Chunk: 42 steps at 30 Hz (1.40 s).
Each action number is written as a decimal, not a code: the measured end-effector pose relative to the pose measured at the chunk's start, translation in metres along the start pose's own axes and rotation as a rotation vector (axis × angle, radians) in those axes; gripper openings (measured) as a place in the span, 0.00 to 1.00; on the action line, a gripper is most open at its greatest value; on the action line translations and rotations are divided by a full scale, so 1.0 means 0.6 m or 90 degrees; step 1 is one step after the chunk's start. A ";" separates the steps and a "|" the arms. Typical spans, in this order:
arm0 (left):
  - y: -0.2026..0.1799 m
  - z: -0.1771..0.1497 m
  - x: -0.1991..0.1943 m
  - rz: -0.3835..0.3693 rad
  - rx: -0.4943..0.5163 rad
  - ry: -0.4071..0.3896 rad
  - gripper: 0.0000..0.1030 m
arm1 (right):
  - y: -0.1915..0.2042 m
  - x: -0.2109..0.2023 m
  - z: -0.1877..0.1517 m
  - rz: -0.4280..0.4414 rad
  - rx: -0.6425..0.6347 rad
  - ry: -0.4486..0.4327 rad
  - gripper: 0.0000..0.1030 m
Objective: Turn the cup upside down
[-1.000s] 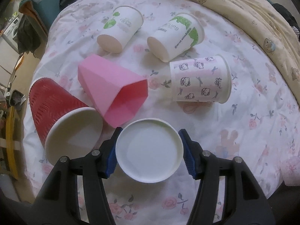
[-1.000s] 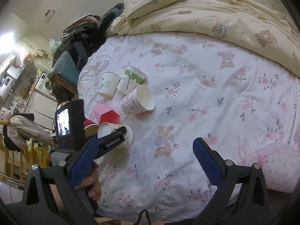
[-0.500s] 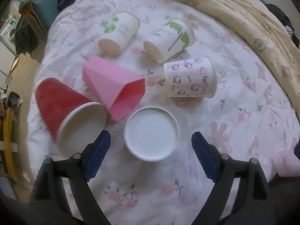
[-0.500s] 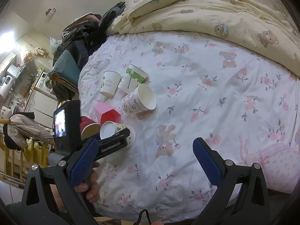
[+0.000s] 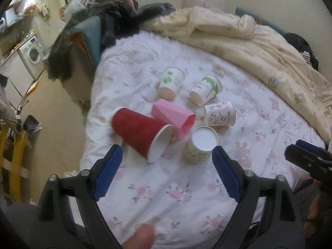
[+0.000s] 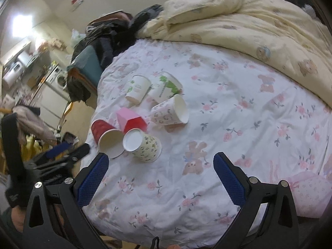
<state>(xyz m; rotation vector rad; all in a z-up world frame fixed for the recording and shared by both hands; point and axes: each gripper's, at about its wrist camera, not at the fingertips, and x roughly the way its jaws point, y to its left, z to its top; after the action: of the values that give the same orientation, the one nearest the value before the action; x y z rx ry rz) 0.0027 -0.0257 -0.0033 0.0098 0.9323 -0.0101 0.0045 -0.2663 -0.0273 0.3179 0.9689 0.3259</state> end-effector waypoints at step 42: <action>0.059 -0.054 -0.022 -0.009 -0.078 -0.050 1.00 | 0.089 0.028 -0.032 -0.082 -0.118 -0.039 1.00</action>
<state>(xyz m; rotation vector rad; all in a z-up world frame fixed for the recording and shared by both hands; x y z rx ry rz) -0.0308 0.0102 -0.0116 -0.1108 0.8530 0.0334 -0.0096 -0.2087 -0.0281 0.0950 0.8878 0.2838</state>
